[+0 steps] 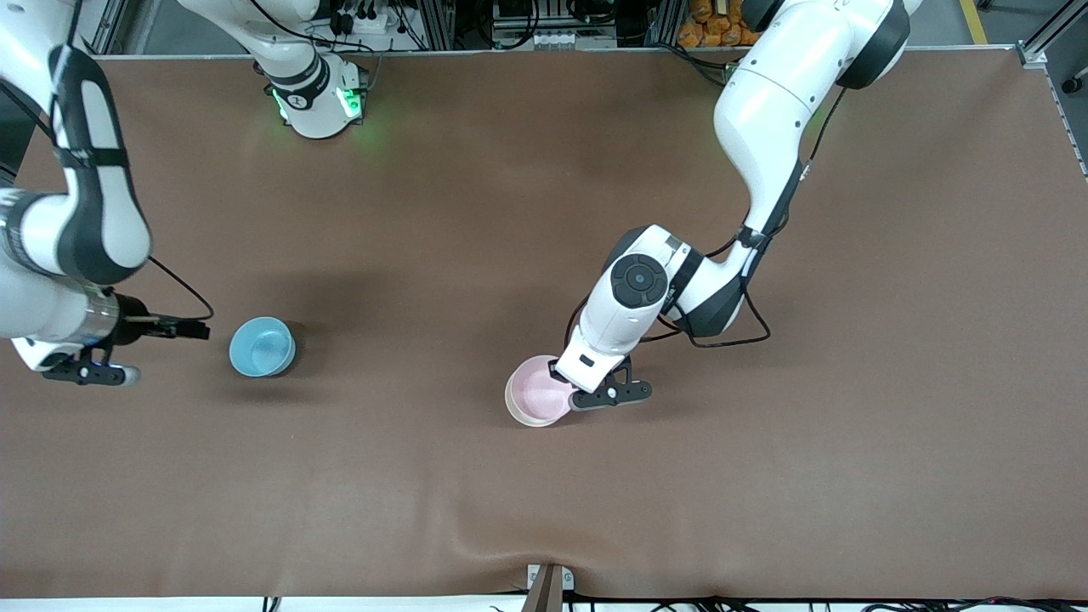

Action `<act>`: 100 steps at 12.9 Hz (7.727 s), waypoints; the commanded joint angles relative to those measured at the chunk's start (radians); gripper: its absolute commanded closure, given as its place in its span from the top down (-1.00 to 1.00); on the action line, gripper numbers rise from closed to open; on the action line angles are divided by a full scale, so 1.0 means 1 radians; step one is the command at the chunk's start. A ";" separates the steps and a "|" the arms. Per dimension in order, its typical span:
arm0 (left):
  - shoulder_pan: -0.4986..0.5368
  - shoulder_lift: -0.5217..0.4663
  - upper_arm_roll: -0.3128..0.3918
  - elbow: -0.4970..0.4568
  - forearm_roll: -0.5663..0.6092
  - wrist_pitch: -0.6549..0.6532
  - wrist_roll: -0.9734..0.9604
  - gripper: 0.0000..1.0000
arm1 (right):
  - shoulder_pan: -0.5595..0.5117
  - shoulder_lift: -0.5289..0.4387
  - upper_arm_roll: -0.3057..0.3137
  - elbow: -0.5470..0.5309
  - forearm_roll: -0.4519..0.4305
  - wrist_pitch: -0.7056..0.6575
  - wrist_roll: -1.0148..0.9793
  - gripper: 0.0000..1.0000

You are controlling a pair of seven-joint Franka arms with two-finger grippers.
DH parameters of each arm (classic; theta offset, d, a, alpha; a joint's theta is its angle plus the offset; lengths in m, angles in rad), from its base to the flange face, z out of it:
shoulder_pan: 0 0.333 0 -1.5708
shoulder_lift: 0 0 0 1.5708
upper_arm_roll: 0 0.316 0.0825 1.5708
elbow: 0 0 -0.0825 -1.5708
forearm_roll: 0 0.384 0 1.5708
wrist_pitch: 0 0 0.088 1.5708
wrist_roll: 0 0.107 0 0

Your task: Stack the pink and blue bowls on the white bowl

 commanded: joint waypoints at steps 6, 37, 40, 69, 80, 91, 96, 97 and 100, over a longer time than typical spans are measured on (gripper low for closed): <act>-0.015 0.044 0.006 0.027 -0.007 0.066 0.010 -1.00 | -0.009 0.088 0.014 -0.137 0.000 0.263 -0.013 1.00; 0.109 -0.222 0.013 -0.006 -0.036 -0.306 0.011 1.00 | 0.130 -0.153 0.022 -0.112 0.098 -0.104 0.168 -1.00; 0.189 -0.320 0.008 -0.006 -0.037 -0.447 0.124 1.00 | 0.185 -0.151 0.022 -0.092 0.139 -0.113 0.281 -1.00; 0.528 -0.930 -0.015 -0.432 -0.053 -0.679 0.672 1.00 | 0.738 0.377 0.012 0.420 0.323 0.284 1.268 -1.00; 0.534 -0.931 -0.024 -0.400 -0.090 -0.702 0.663 1.00 | 0.726 0.456 0.012 0.472 0.288 0.358 1.262 -1.00; 0.554 -0.919 -0.012 -0.323 -0.090 -0.741 0.672 1.00 | 0.672 0.346 0.009 0.463 0.277 0.202 1.239 1.00; 0.553 -0.913 -0.014 -0.323 -0.090 -0.741 0.666 1.00 | 0.500 0.110 0.009 0.343 0.279 -0.097 0.860 1.00; 0.553 -0.913 -0.015 -0.323 -0.090 -0.741 0.666 1.00 | 0.464 0.044 0.009 0.260 0.279 -0.093 0.772 1.00; 0.548 -0.908 -0.018 -0.323 -0.088 -0.741 0.665 1.00 | 0.347 -0.126 0.008 0.054 0.274 -0.096 0.515 1.00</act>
